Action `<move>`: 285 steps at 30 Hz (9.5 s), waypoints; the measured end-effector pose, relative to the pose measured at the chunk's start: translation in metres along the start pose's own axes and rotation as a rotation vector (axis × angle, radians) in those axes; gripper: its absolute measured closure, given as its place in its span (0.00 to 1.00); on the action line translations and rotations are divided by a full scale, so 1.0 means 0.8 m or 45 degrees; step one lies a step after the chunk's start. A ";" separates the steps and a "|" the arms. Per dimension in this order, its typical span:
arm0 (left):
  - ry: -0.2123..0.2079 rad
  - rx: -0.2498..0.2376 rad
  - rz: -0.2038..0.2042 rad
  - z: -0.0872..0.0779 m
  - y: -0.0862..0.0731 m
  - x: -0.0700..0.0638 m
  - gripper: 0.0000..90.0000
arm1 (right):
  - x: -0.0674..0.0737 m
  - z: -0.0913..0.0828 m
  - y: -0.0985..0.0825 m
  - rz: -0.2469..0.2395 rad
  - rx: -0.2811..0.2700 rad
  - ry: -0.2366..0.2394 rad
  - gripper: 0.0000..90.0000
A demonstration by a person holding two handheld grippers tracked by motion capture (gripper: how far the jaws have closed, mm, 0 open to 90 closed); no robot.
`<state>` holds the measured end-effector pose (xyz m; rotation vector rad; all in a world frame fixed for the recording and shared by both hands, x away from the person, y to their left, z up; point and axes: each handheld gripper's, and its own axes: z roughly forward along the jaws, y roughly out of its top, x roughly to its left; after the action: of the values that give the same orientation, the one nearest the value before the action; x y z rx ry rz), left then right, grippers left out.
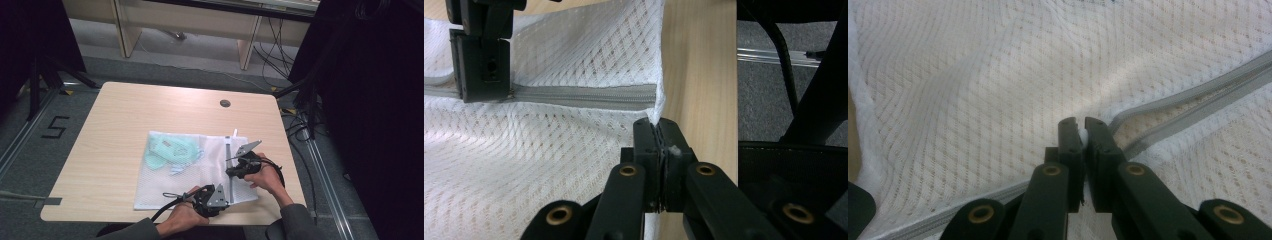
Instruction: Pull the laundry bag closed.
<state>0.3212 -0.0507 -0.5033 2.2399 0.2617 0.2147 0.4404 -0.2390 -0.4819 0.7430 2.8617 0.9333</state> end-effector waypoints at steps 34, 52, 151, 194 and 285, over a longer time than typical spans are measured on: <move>-0.026 -0.037 -0.045 -0.001 0.000 -0.003 0.98 | -0.030 0.006 0.019 0.006 -0.038 -0.058 0.97; -0.031 -0.027 -0.048 -0.001 0.000 -0.002 0.98 | -0.056 0.016 0.028 0.033 -0.028 -0.093 0.97; -0.071 -0.002 -0.088 0.002 -0.001 0.001 0.97 | -0.127 0.038 0.055 0.145 -0.157 -0.261 0.96; 0.172 -0.113 -0.351 -0.104 -0.039 0.068 0.57 | -0.056 -0.007 0.057 0.159 -0.211 -0.261 0.51; 0.438 -0.041 -0.537 -0.219 -0.132 0.075 0.29 | 0.064 -0.062 -0.087 0.216 -0.165 -0.289 0.32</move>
<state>0.3241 0.1602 -0.4721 2.0507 0.8959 0.3708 0.3561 -0.2914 -0.4753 1.0181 2.5491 0.9720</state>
